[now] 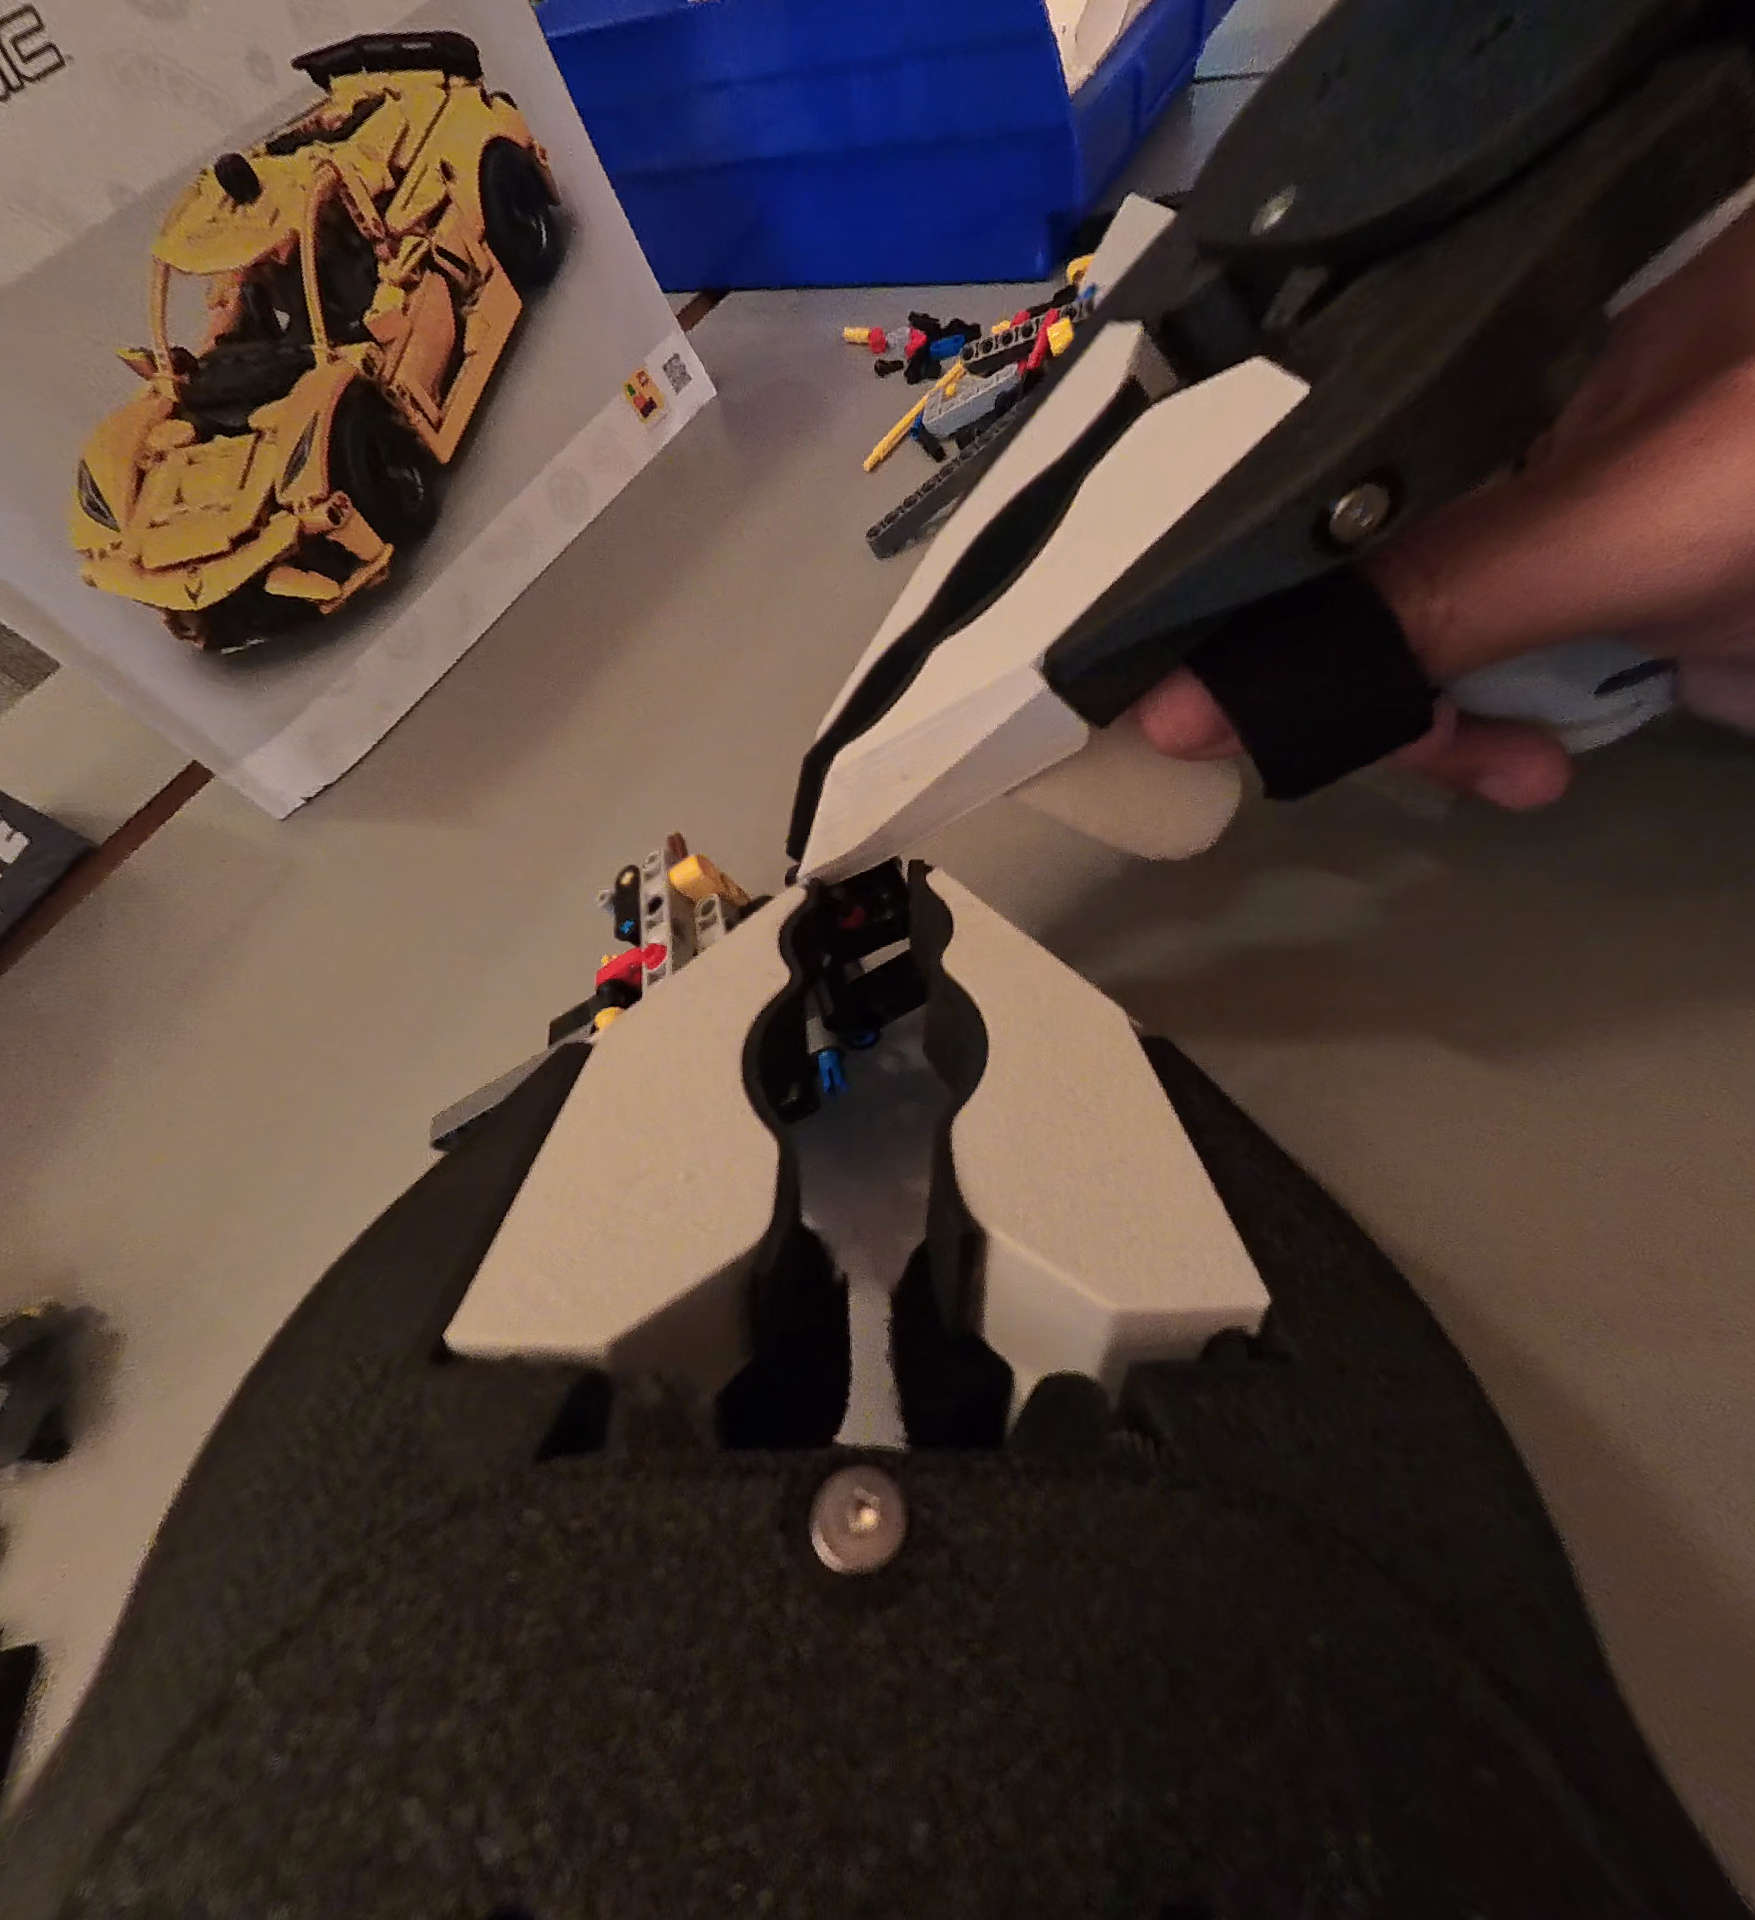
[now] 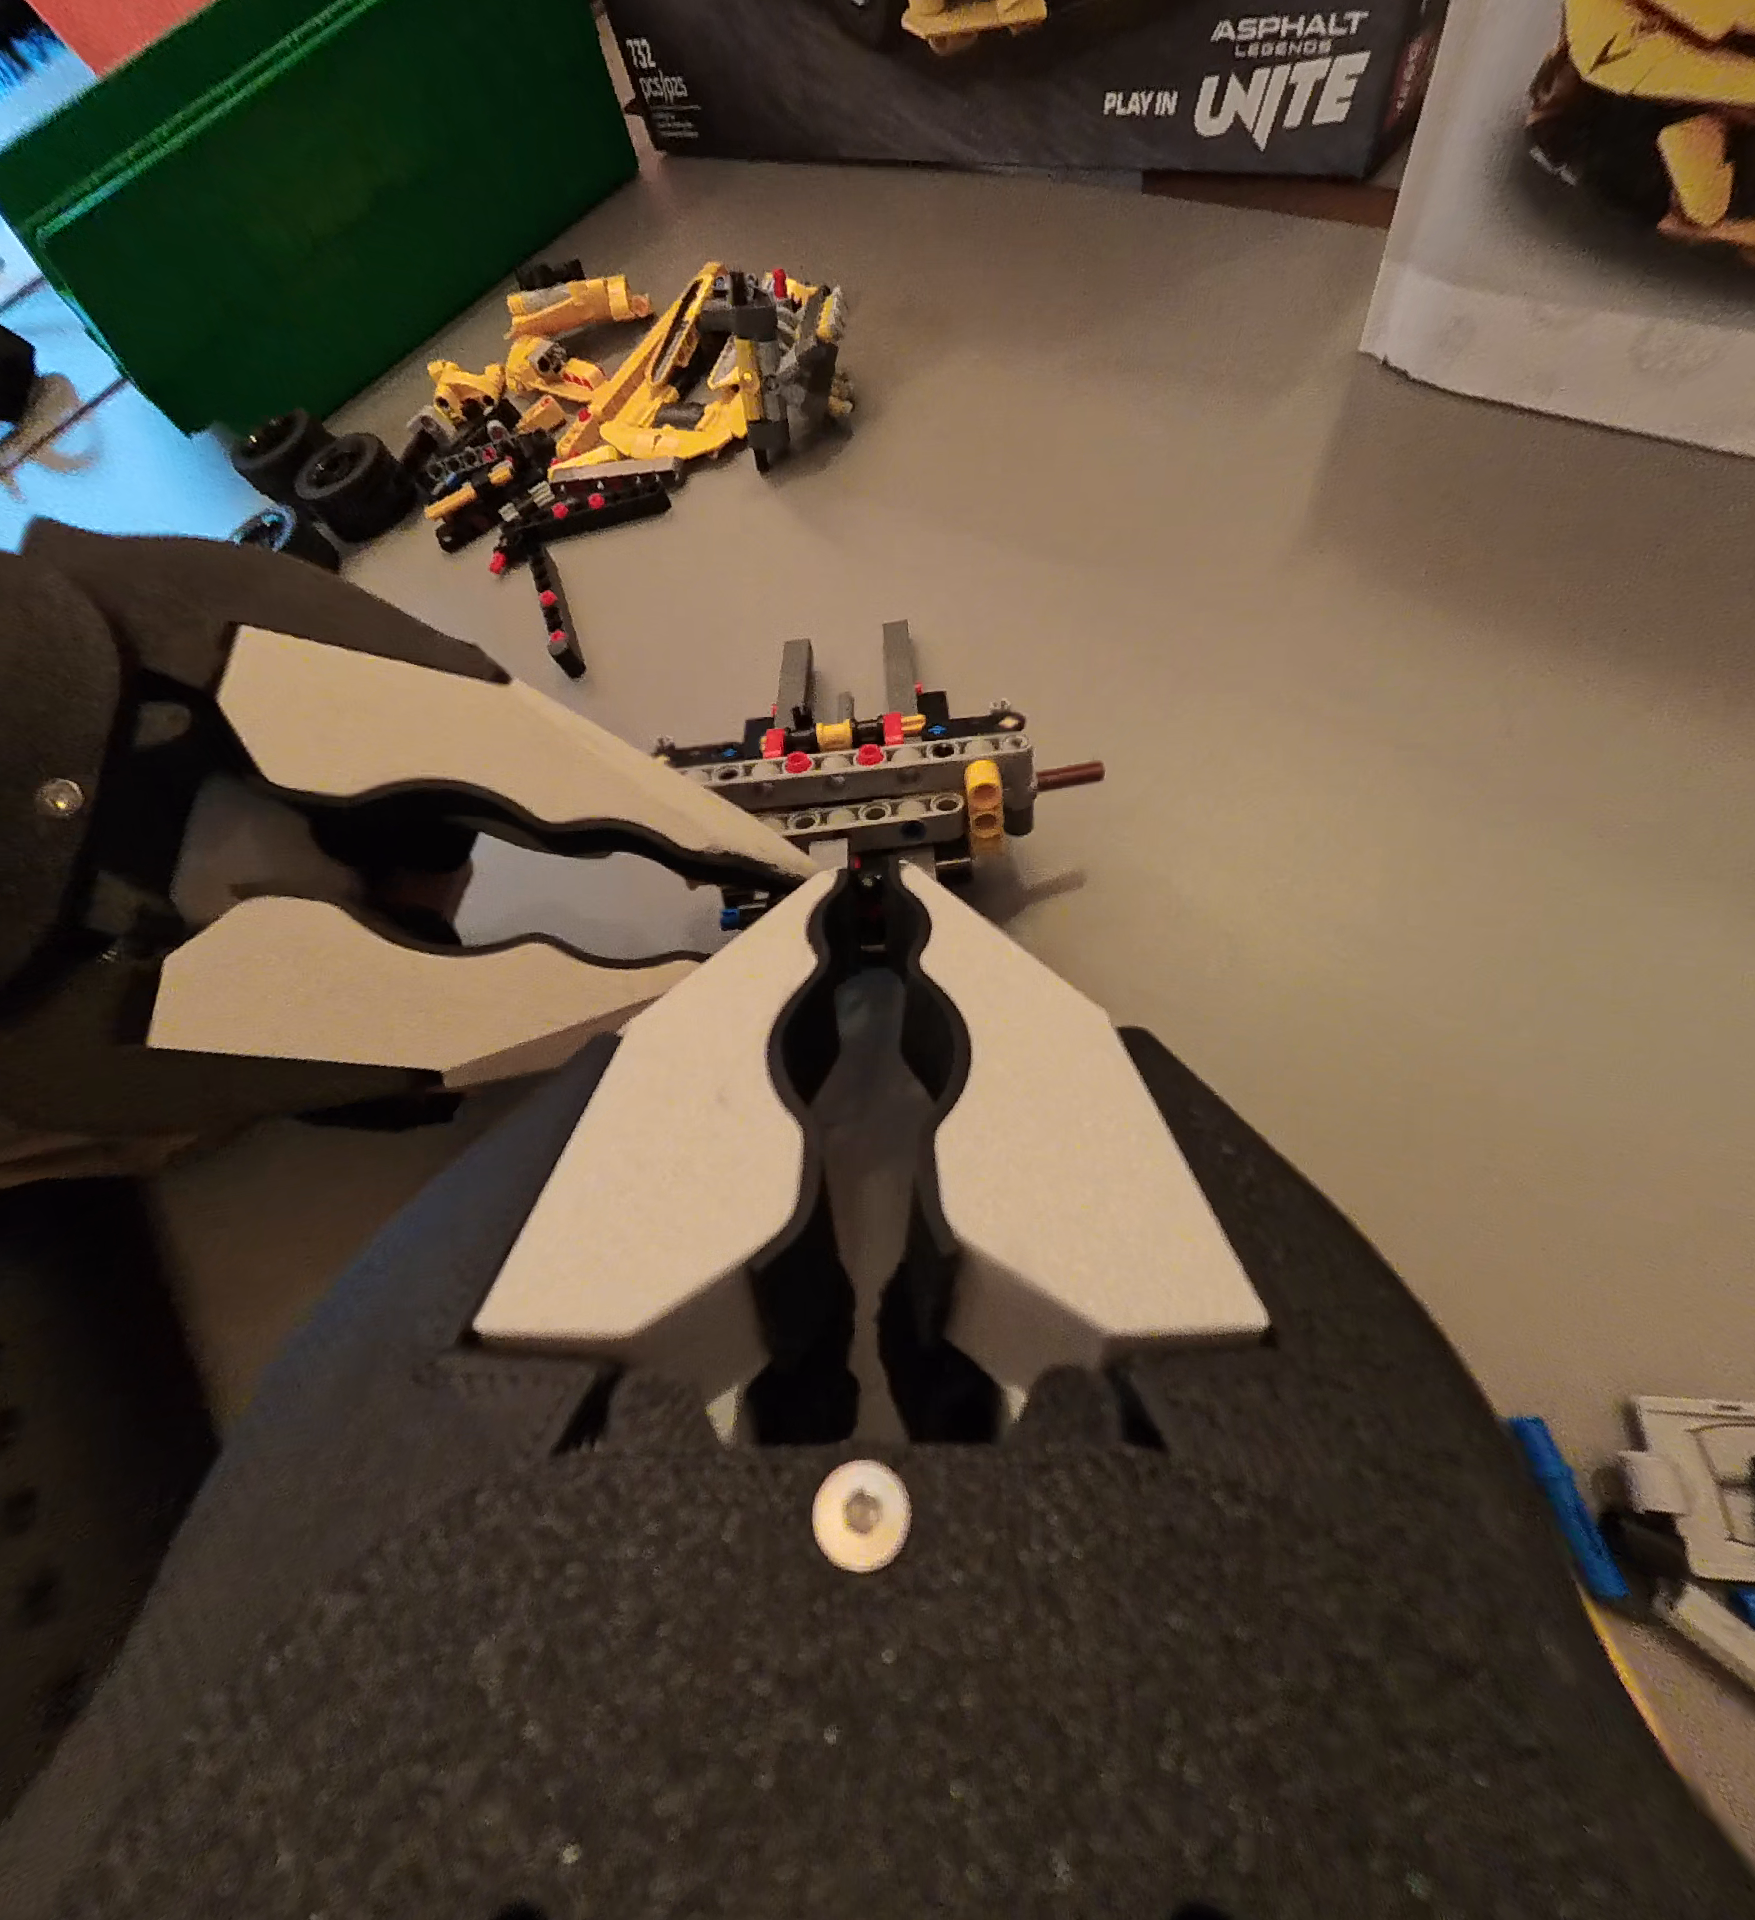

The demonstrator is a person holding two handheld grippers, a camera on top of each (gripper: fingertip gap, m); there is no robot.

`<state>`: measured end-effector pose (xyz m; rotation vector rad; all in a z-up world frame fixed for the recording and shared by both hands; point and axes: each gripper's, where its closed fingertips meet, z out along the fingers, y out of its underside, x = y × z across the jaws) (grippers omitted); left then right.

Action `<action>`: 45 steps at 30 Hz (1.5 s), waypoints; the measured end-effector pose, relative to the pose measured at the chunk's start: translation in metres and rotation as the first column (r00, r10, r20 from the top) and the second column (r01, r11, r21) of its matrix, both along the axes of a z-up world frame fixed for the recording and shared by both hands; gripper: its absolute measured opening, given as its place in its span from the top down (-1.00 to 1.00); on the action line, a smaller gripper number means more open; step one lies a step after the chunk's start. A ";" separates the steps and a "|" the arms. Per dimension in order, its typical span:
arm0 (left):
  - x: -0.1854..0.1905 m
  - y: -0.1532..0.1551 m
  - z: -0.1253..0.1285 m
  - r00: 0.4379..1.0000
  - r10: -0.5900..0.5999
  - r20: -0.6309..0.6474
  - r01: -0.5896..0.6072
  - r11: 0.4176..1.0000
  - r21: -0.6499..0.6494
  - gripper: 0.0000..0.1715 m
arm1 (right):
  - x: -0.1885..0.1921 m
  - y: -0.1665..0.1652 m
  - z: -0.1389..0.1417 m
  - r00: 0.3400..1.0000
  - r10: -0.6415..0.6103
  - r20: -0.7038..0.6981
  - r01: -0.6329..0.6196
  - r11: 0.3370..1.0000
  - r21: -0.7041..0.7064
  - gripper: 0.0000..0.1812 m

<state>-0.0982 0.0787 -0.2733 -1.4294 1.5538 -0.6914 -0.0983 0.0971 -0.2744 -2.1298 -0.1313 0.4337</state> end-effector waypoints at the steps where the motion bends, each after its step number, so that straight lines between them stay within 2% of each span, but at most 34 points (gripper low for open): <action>1: 0.000 0.000 -0.001 1.000 -0.001 -0.002 0.001 1.000 -0.002 0.82 | 0.000 0.000 0.001 1.000 0.002 0.018 -0.002 1.000 0.009 0.96; 8: -0.003 0.003 0.007 0.999 -0.008 0.032 0.008 1.000 -0.008 0.84 | -0.002 0.003 0.012 0.999 0.022 0.030 -0.025 0.993 0.115 0.97; 13: -0.006 0.005 0.010 0.999 -0.012 0.036 0.012 1.000 -0.026 0.85 | -0.007 0.006 0.017 0.990 0.063 -0.122 -0.048 0.991 0.127 0.97; 16: -0.008 0.005 0.006 1.000 -0.020 0.017 0.021 1.000 -0.021 0.85 | -0.009 0.007 0.010 0.987 0.079 -0.138 -0.068 0.994 0.085 0.97; 23: -0.009 0.002 0.017 0.992 -0.085 0.097 0.107 0.963 -0.247 0.84 | -0.010 0.003 0.016 0.953 0.121 -0.279 -0.102 0.991 0.081 0.96; 28: -0.009 0.002 0.017 0.989 -0.093 0.112 0.123 0.946 -0.299 0.88 | -0.007 0.003 0.009 0.974 0.106 -0.199 -0.095 0.993 0.064 0.96; 31: -0.010 0.004 0.018 0.989 -0.082 0.122 0.119 0.933 -0.339 0.93 | -0.003 0.003 0.011 0.974 0.096 -0.205 -0.083 0.994 0.070 0.96; 38: -0.009 0.004 0.014 0.991 -0.080 0.110 0.110 0.945 -0.307 0.94 | -0.005 0.002 0.011 0.972 0.105 -0.209 -0.093 0.993 0.066 0.96; 40: -0.009 0.004 0.017 0.988 -0.079 0.129 0.116 0.945 -0.305 0.94 | -0.006 0.002 0.015 0.972 0.133 -0.194 -0.114 0.988 0.105 0.96; 41: -0.009 0.004 0.019 0.988 -0.075 0.138 0.116 0.942 -0.314 0.95 | -0.006 0.001 0.022 0.974 0.172 -0.150 -0.147 0.975 0.167 0.86; 42: -0.010 0.007 0.020 0.987 -0.060 0.147 0.107 0.936 -0.336 0.94 | -0.006 0.001 0.029 0.976 0.193 -0.099 -0.165 0.957 0.237 0.62; 43: -0.011 0.011 0.023 0.986 -0.036 0.163 0.096 0.923 -0.372 0.94 | -0.003 0.000 0.032 0.980 0.194 -0.035 -0.178 0.946 0.271 0.49; 45: -0.012 0.016 0.027 0.980 -0.009 0.199 0.101 0.884 -0.456 0.95 | -0.004 -0.004 0.028 0.975 0.202 0.096 -0.220 0.941 0.258 0.45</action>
